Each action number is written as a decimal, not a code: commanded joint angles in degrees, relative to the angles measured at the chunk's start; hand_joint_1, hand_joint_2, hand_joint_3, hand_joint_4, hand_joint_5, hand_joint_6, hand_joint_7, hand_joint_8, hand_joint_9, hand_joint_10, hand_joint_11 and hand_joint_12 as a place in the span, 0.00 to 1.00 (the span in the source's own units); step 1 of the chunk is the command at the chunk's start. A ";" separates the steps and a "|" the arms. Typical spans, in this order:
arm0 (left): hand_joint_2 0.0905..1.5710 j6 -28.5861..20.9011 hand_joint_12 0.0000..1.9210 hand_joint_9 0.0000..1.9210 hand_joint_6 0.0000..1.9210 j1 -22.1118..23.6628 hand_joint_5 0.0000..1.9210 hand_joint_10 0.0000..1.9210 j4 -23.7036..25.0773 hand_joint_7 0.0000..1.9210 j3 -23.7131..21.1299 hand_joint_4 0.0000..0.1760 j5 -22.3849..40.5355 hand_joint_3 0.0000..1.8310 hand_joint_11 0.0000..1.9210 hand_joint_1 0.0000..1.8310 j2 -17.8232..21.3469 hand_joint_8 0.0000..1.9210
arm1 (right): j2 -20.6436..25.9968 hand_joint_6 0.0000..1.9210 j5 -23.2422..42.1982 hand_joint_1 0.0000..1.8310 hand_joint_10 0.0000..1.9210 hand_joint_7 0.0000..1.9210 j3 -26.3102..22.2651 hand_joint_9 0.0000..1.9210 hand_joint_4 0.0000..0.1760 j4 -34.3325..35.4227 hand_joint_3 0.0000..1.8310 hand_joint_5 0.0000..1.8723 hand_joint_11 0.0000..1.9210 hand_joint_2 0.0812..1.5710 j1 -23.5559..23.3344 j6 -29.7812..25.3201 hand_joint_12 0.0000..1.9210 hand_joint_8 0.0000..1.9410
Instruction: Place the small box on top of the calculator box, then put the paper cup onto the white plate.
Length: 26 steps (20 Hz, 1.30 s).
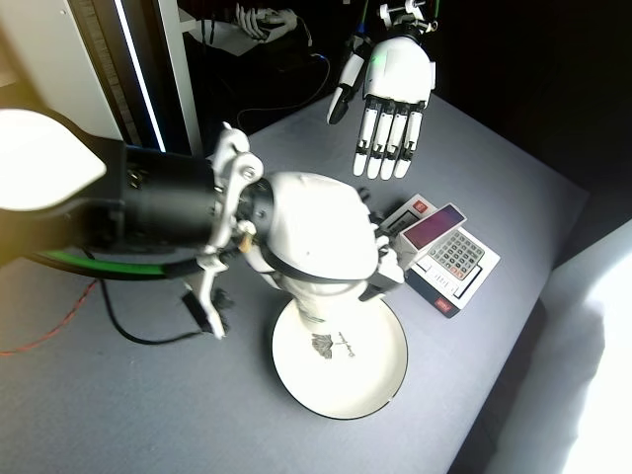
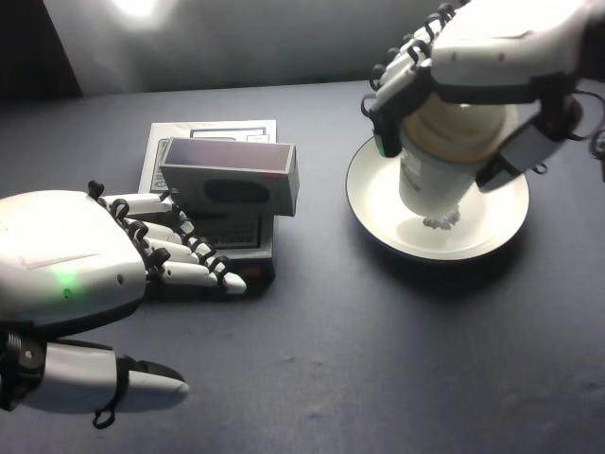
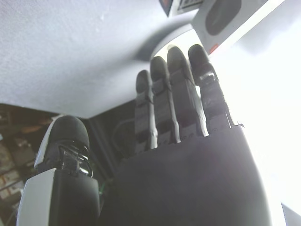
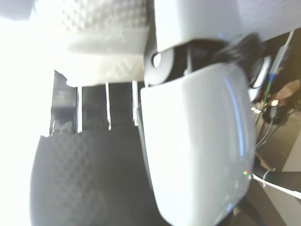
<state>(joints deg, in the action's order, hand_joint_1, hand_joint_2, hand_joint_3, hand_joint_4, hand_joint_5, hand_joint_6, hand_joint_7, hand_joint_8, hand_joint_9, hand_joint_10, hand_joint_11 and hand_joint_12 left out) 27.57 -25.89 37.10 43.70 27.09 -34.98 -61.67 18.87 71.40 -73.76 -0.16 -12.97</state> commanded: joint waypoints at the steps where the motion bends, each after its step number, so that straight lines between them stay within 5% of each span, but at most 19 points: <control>1: 0.82 0.00 0.36 0.20 0.00 0.62 0.18 0.00 -1.03 0.22 0.28 0.00 5.08 0.00 0.04 0.13 0.73 0.00 | 0.03 0.69 0.53 0.80 0.68 0.41 1.20 0.34 0.00 2.67 0.00 0.44 0.32 0.75 -0.73 0.08 0.90 0.60; 11: 0.82 -0.15 0.36 0.20 0.00 0.63 0.18 0.00 -1.03 0.22 0.21 0.00 5.07 0.00 0.03 0.12 0.71 0.00 | -6.08 0.70 -4.11 0.80 0.68 0.41 9.00 0.35 0.00 3.92 0.00 0.44 0.32 0.75 1.21 -8.73 0.90 0.60; 26: 0.82 -0.15 0.31 0.21 0.00 0.59 0.18 0.00 -1.03 0.22 0.15 0.00 5.07 0.00 0.05 0.12 0.72 0.00 | -7.52 0.67 -4.77 0.80 0.67 0.41 9.83 0.35 0.00 3.91 0.00 0.45 0.33 0.75 3.37 -5.94 0.89 0.60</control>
<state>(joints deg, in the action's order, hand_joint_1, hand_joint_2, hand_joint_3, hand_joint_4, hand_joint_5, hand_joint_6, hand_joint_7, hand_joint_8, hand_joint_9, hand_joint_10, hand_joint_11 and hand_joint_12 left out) 27.51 -25.89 37.15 43.68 27.09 -34.98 -69.67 12.82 80.99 -70.50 3.05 -19.22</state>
